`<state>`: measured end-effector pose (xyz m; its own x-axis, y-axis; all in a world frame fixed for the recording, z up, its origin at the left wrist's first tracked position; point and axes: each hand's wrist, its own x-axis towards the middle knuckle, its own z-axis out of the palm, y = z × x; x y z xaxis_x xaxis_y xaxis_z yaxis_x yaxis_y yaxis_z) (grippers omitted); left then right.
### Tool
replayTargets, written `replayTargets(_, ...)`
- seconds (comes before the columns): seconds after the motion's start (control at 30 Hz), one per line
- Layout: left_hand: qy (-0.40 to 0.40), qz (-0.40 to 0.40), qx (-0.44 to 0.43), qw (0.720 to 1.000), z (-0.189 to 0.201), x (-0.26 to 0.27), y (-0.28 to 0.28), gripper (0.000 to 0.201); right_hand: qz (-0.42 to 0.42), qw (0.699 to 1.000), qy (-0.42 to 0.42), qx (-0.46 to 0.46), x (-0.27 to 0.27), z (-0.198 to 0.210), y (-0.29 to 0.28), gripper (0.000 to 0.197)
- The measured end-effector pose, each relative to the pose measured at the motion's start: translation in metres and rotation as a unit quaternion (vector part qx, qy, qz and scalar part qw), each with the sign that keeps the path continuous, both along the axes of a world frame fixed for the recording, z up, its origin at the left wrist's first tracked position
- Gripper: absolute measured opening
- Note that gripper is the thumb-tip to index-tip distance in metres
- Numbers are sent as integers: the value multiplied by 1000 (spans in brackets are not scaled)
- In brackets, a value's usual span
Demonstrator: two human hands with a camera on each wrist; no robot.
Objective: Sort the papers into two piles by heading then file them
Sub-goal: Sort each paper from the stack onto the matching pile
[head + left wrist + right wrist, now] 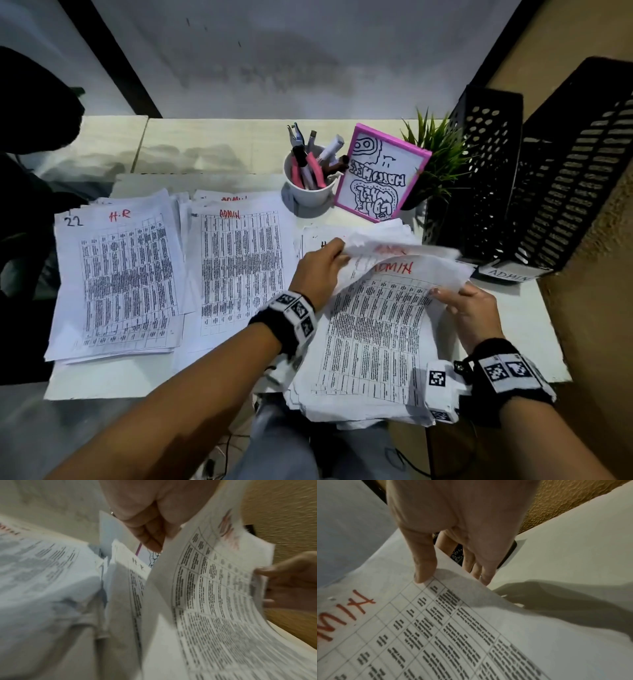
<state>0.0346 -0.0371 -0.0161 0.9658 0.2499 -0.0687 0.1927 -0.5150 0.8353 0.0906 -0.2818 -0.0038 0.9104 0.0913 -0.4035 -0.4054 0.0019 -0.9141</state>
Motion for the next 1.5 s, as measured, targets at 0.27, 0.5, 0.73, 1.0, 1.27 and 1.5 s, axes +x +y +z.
replayTargets(0.27, -77, -56, -58, 994, 20, -59, -8, 23, -62, 997, 44, 31, 15, -11, 2, 26)
replayTargets(0.5, -47, 105, -136, 984, 10, -71, -16, 40, -63, 992, 56, 92, 19, 1, 24, 47)
replayTargets(0.73, -146, 250, -183, 939, 54, -72, 40, 38, -35, 999, 15, 36, 23, 7, 42, 80)
replayTargets(1.0, -43, 339, -77, 937, 25, -106, 171, 15, 45, 919, -3, -391, 18, -34, 23, 61)
replayTargets(1.27, 71, 376, -38, 923, -18, -103, 182, 28, 27, 906, -15, -423, 7, -35, 41, 37)
replayTargets(1.5, 98, 375, 53, 920, -30, -94, 170, 28, 11, 909, 2, -418, 10, -36, 44, 18)
